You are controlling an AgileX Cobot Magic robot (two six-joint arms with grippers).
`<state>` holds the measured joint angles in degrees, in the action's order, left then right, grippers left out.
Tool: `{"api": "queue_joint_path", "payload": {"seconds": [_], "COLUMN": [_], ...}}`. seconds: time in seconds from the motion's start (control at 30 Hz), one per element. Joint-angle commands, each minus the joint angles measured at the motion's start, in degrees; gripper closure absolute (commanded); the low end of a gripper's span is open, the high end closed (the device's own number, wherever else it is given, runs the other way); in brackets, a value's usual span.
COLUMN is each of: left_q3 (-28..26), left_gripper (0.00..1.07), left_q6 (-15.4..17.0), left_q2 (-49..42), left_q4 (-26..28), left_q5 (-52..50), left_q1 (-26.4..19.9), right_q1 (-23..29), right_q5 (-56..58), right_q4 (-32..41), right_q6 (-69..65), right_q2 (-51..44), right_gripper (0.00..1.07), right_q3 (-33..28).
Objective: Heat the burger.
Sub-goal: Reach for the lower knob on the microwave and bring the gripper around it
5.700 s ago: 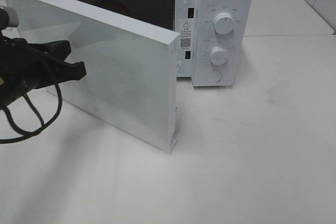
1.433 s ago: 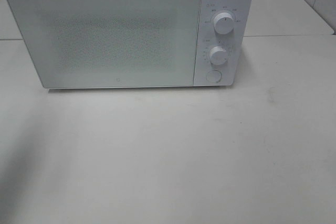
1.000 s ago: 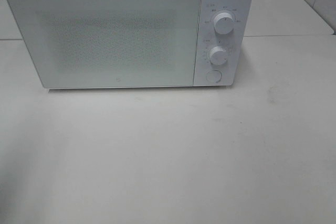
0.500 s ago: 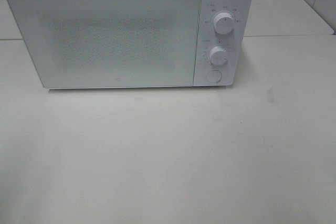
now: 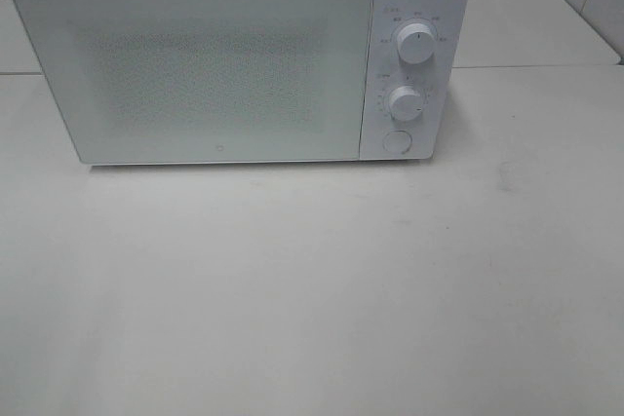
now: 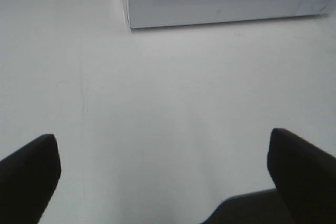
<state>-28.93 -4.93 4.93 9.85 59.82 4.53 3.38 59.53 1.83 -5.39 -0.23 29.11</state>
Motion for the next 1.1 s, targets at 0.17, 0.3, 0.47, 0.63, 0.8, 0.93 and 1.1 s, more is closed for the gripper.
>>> {"api": "queue_joint_path", "payload": {"seconds": [0.17,0.3,0.47,0.63,0.8,0.93,1.1], "left_q3": [0.1,0.1,0.1,0.1,0.1,0.1,0.1], "left_gripper": [0.06,0.06,0.06,0.06,0.06,0.06,0.06], "left_q6": [0.5,0.5,0.5,0.5,0.5,0.5,0.5], "left_q2": [-6.8,-6.6,-6.6,-6.6,-6.6,-6.6,-6.6], "left_q4": [0.3,0.6,0.6,0.6,0.6,0.6,0.6], "left_q5": [-0.6,-0.7,-0.7,-0.7,-0.7,-0.7,-0.7], "left_q1": [-7.4,-7.4,-7.4,-7.4,-7.4,-7.4,-7.4], "right_q1": [-0.4,-0.4,-0.4,-0.4,-0.4,-0.4,-0.4], "right_q5": [-0.1,-0.1,-0.1,-0.1,-0.1,-0.1,-0.1], "right_q4": [0.1,0.1,0.1,0.1,0.1,0.1,0.3], "right_q6": [0.3,0.3,0.3,0.3,0.3,0.3,0.3], "right_q2": [-1.4,-1.4,-1.4,-1.4,-1.4,-1.4,-1.4], "right_gripper": [0.34,0.34,0.34,0.34,0.34,0.34,0.34], "right_q3": [-0.1,-0.1,-0.1,-0.1,-0.1,-0.1,-0.1]}}
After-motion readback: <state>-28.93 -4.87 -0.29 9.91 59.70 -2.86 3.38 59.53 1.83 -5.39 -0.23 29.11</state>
